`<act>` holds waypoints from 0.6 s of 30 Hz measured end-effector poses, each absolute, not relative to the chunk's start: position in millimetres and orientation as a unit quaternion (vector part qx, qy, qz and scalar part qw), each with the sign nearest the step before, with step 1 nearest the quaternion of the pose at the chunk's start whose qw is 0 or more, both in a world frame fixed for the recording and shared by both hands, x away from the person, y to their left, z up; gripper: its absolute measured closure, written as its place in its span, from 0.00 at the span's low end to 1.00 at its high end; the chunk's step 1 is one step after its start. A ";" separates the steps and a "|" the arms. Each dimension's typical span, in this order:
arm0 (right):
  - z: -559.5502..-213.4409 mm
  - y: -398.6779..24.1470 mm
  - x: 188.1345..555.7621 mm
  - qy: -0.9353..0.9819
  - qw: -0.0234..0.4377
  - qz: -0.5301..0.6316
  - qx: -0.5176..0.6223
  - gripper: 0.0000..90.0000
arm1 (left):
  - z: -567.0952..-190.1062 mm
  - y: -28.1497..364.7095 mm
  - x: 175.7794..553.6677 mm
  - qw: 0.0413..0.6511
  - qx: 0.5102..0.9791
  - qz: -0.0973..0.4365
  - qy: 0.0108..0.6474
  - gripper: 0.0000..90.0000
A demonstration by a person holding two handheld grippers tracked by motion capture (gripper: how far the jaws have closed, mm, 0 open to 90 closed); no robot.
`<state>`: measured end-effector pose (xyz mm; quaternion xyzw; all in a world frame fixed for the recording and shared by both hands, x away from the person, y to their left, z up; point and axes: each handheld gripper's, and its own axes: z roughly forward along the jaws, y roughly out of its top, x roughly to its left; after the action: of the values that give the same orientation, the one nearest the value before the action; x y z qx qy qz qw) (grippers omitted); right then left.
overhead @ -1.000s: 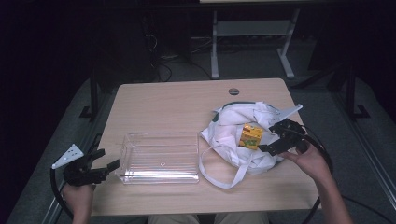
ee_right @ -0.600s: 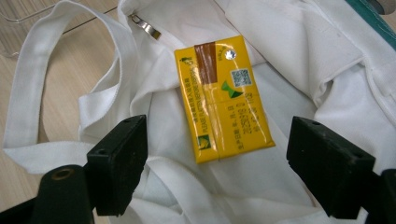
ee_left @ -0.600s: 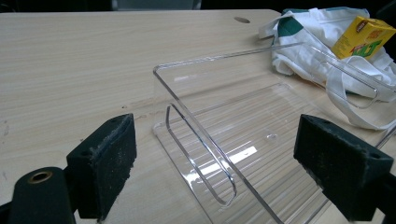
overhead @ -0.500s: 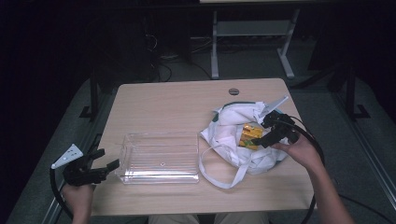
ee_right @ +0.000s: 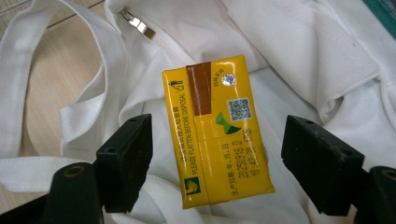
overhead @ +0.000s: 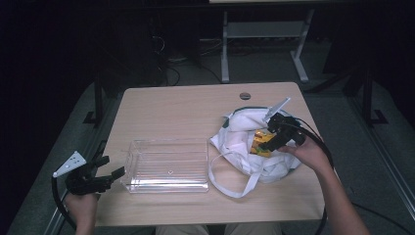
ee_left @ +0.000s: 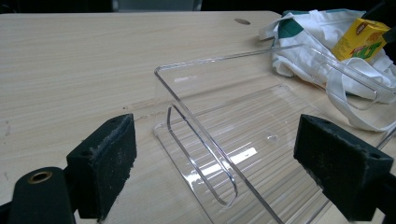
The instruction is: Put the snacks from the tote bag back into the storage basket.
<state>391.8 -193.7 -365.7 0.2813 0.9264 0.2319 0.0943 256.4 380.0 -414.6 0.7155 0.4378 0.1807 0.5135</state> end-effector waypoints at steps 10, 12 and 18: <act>-371.8 -189.8 397.4 0.932 0.089 0.222 0.274 0.37 | -414.9 380.8 256.7 0.513 0.716 0.178 0.439 0.14; -373.3 -188.8 398.2 0.933 0.089 0.217 0.273 0.38 | -414.9 380.6 256.5 0.515 0.714 0.179 0.440 0.14; -376.7 -187.1 400.0 0.935 0.085 0.213 0.269 0.43 | -414.9 380.8 256.2 0.515 0.714 0.179 0.440 0.14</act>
<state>400.0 -187.1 -376.7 0.2694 0.9353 0.2130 0.0854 256.2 380.8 -414.9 0.7138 0.4398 0.1792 0.5148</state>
